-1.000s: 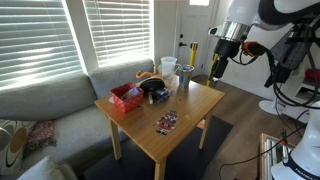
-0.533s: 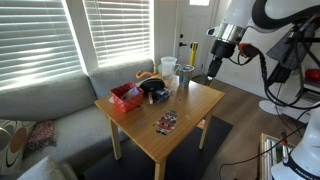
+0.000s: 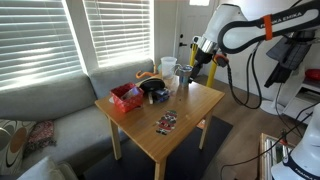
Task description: Pick up the silver cup and pour all its contents onto the table, put the silver cup back on the table
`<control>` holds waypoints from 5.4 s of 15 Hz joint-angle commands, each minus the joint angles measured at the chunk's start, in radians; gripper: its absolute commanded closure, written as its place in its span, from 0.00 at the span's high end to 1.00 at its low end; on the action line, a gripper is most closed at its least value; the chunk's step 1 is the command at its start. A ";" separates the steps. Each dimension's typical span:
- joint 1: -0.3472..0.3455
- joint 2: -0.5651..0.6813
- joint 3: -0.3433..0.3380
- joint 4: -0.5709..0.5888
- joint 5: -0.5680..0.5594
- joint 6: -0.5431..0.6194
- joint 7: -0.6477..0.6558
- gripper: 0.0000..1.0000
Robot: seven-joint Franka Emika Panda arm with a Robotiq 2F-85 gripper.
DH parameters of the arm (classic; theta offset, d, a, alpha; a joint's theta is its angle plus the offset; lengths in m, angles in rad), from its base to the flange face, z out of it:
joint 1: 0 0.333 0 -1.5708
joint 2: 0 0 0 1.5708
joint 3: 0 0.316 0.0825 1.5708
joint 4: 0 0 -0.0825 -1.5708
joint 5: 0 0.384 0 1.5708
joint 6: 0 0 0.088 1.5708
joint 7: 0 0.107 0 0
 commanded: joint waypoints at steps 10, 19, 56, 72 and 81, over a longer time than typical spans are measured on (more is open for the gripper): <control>-0.060 0.200 -0.023 0.162 -0.098 0.148 -0.102 1.00; -0.074 0.234 -0.021 0.175 -0.133 0.128 -0.069 0.36; -0.095 0.381 -0.050 0.329 1.122 -0.815 -0.375 0.01; -0.168 0.580 -0.045 0.294 1.517 -0.958 -0.271 0.01; -0.210 0.540 -0.063 0.327 1.550 -1.122 -0.257 0.01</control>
